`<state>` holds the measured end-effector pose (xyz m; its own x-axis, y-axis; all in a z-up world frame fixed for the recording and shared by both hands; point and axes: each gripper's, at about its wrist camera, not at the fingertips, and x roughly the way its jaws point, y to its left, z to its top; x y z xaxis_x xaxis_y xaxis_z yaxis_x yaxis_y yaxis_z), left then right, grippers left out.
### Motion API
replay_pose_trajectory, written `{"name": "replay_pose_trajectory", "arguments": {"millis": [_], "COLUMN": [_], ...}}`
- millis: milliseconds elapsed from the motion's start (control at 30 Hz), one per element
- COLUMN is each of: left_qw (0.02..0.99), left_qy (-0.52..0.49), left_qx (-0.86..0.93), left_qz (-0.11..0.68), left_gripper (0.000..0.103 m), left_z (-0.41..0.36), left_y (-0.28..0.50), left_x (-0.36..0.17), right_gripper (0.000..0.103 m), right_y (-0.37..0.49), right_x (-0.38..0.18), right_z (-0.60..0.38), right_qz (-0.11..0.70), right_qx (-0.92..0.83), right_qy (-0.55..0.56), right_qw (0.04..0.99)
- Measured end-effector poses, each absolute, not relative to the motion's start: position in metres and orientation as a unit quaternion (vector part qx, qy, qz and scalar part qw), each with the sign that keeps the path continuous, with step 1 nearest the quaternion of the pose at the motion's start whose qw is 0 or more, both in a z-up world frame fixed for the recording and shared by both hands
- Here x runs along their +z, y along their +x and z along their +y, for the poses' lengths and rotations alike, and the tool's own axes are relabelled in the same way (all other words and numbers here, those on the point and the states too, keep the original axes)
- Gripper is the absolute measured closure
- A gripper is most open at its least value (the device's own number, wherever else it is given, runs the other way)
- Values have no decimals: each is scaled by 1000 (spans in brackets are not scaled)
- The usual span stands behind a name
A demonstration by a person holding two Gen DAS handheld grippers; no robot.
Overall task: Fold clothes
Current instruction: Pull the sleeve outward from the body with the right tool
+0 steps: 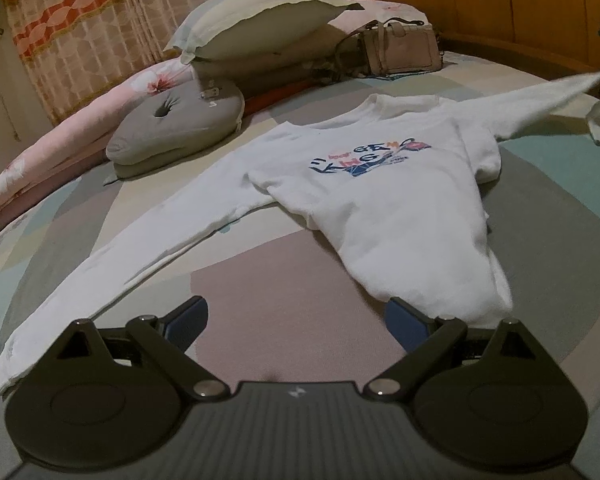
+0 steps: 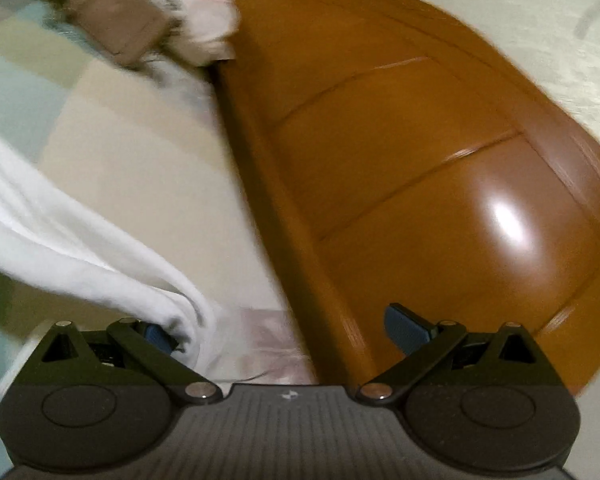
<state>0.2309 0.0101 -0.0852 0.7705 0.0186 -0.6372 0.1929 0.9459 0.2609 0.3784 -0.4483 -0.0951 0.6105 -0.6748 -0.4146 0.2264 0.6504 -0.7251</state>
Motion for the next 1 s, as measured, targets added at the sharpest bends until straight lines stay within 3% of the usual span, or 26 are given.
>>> {"name": "replay_pose_trajectory", "arguments": {"millis": [167,333,567,1000], "left_qw": [928,928,928,927], "left_qy": [164,170,178,193], "left_qx": [-58,-58,-55,-67], "left_qz": [331,327,322,313], "left_gripper": [8,8,8,8], "left_z": [4,-3,-12,-30], "left_y": [232,233,232,232], "left_x": [-81,-76,-69,-63], "right_gripper": [0,0,0,0], "right_y": [353,338,377,309], "right_x": [-103,-107,-136,-120], "right_z": [-463,-476,-465,-587], "right_qz": [405,396,414,412], "right_qx": [-161,-119,-159,-329], "right_qy": [-180,-61,-81,-69], "right_qw": [882,908,893,847]}}
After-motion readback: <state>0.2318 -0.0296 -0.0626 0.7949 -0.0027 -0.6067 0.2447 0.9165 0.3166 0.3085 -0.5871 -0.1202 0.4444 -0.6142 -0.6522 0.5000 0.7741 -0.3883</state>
